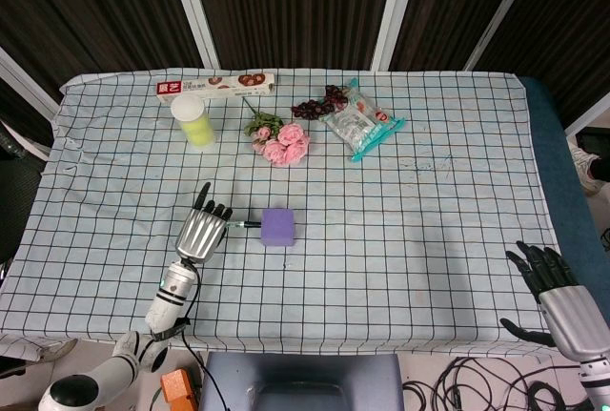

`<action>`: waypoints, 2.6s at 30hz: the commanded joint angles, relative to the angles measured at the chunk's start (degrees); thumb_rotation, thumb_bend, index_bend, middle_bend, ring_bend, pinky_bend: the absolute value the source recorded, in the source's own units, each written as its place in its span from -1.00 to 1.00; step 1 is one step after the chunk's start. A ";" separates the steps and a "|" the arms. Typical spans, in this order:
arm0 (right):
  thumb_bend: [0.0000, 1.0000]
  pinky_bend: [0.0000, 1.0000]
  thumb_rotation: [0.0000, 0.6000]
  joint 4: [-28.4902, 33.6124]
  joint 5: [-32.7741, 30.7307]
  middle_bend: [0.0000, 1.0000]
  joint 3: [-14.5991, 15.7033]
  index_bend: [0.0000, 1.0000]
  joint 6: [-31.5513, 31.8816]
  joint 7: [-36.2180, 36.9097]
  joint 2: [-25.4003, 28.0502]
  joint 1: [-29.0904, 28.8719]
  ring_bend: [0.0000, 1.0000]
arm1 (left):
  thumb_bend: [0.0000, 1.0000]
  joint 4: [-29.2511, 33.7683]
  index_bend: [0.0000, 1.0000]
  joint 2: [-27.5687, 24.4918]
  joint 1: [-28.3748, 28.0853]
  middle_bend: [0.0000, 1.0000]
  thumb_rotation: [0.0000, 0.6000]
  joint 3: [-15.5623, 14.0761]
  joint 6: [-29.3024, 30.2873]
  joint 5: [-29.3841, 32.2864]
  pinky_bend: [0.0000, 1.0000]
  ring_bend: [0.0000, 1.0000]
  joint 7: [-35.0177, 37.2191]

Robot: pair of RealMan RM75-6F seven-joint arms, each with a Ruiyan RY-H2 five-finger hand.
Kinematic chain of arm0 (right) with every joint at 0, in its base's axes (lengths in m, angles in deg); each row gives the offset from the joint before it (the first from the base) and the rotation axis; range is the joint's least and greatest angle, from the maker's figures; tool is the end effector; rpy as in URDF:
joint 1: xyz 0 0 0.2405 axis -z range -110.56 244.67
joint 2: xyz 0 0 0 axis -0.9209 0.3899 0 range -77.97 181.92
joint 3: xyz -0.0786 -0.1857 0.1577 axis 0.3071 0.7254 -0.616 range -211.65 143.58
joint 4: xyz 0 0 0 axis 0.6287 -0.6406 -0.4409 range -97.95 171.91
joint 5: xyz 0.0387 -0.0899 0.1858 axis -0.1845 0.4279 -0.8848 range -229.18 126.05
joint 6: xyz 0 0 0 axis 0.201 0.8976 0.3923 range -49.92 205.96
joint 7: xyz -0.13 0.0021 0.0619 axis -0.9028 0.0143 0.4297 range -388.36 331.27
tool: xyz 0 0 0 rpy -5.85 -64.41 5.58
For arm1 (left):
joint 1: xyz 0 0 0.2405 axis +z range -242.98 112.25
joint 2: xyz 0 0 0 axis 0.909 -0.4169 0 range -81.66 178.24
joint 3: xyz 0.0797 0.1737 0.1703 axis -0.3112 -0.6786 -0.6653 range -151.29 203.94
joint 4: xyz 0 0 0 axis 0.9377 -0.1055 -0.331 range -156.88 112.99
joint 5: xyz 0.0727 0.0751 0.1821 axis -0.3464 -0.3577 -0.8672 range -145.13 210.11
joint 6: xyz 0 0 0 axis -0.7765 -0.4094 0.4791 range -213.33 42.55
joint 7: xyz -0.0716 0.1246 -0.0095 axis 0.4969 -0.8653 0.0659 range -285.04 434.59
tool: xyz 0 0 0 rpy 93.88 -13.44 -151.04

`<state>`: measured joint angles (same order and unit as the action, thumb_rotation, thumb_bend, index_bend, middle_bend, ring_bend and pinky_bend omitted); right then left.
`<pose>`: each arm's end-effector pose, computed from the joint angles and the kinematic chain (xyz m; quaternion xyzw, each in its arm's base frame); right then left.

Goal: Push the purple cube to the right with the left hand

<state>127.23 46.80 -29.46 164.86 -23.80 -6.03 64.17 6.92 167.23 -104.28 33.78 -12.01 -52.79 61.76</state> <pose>-0.3130 -0.1404 0.1708 0.6765 -0.3706 0.3622 0.5232 -0.1982 0.3539 -0.0734 -0.7235 -0.1485 -0.3792 0.5574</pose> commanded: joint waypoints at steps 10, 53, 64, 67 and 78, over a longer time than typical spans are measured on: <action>-0.39 -0.89 1.00 -0.90 0.89 -1.00 0.15 -1.00 1.82 1.78 0.34 0.77 -1.00 | -0.07 9.38 0.51 3.45 -0.48 0.61 1.00 3.78 0.84 3.95 -0.77 -0.08 -12.94; -0.39 -0.89 1.00 0.55 0.70 -1.00 0.29 -1.00 -1.87 -2.09 -0.68 -0.57 -1.00 | -0.24 27.86 -0.21 -14.83 19.29 -0.26 1.00 -6.27 6.38 1.60 -0.76 -0.48 -2.77; -0.39 -0.89 1.00 0.54 0.52 -1.00 0.18 -1.00 -1.68 -2.17 -0.78 -0.51 -1.00 | -0.36 33.75 -0.87 -18.01 20.14 -0.79 1.00 -6.81 5.44 1.00 -0.72 -0.80 1.76; -0.39 -0.89 1.00 0.61 0.62 -1.00 0.24 -1.00 -1.47 -2.11 -0.71 -0.42 -1.00 | -0.36 41.47 -0.88 -25.08 23.29 -0.79 1.00 -9.37 11.23 -2.47 -0.71 -0.80 4.20; -0.39 -0.89 1.00 0.86 0.44 -1.00 0.23 -1.00 -2.09 -3.08 -1.06 -0.61 -1.00 | -0.34 55.41 -1.00 -44.62 32.58 -1.00 1.00 -14.51 25.48 -9.10 -0.79 -1.00 4.45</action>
<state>128.04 47.22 -29.28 162.89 -26.77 -7.02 63.63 60.31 124.69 -73.65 20.03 11.28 -60.40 65.33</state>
